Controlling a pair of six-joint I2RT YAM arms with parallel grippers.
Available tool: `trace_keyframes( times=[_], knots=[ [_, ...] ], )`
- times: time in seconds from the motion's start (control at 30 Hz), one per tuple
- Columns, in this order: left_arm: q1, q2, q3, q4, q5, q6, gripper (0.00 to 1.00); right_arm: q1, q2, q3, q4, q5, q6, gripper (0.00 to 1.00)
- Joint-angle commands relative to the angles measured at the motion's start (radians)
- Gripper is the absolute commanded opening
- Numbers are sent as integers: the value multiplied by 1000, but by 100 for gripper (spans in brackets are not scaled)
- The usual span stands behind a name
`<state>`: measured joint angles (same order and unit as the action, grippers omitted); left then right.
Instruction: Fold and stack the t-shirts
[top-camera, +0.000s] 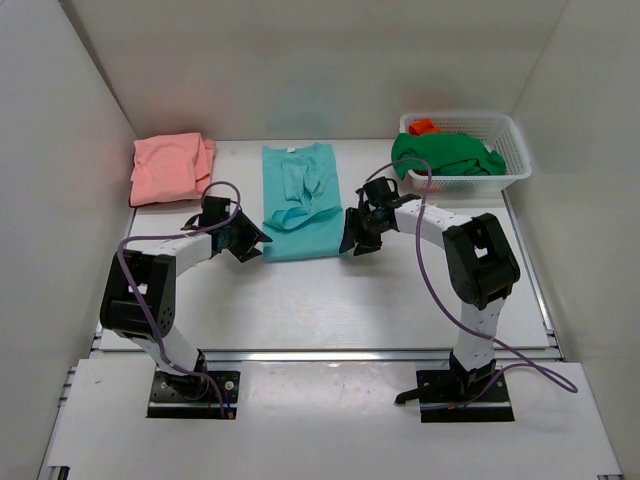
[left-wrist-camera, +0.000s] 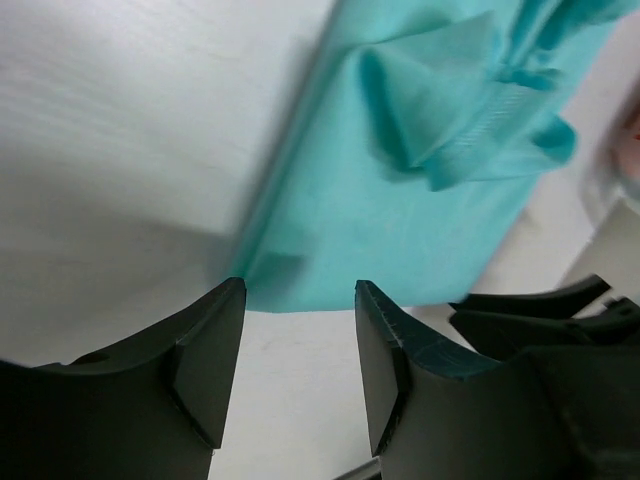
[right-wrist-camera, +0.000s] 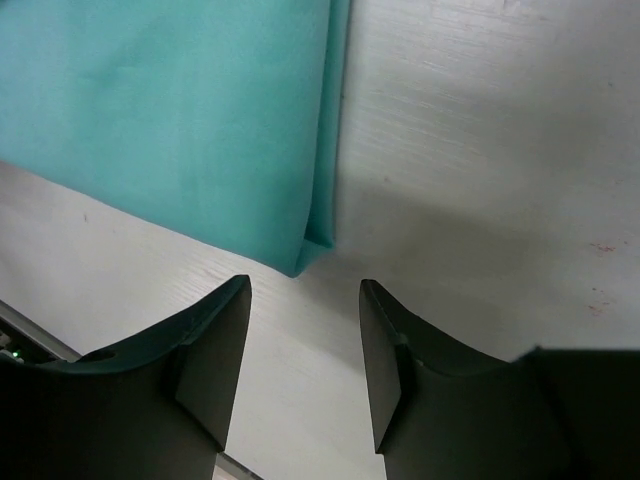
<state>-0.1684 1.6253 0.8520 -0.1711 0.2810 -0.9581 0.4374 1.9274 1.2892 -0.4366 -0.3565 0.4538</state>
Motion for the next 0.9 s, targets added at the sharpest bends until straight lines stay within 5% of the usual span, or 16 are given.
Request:
trace_keyframes(
  times=[0.0, 0.47, 0.53, 0.57, 0.6, 0.67, 0.87],
  knots=[
    [-26, -64, 2, -88, -107, 47, 58, 3, -51, -24, 91, -7, 31, 45],
    [-120, -5, -18, -68, -232, -43, 55, -3, 27, -47, 159, -44, 48, 45],
    [-134, 25, -4, -62, -238, -50, 45, 3, 54, -21, 154, -71, 46, 34],
    [-135, 31, 1, -62, -241, -51, 39, 1, 62, -15, 153, -76, 39, 14],
    [-138, 48, 19, -61, -235, -42, 22, 1, 59, -4, 135, -72, 40, 0],
    [-134, 47, 25, -67, -227, -38, 0, 6, 42, 2, 127, -61, 20, 0],
    [-83, -96, 56, -159, -165, -25, 0, -8, -114, 21, 64, -29, -6, 0]
  ],
)
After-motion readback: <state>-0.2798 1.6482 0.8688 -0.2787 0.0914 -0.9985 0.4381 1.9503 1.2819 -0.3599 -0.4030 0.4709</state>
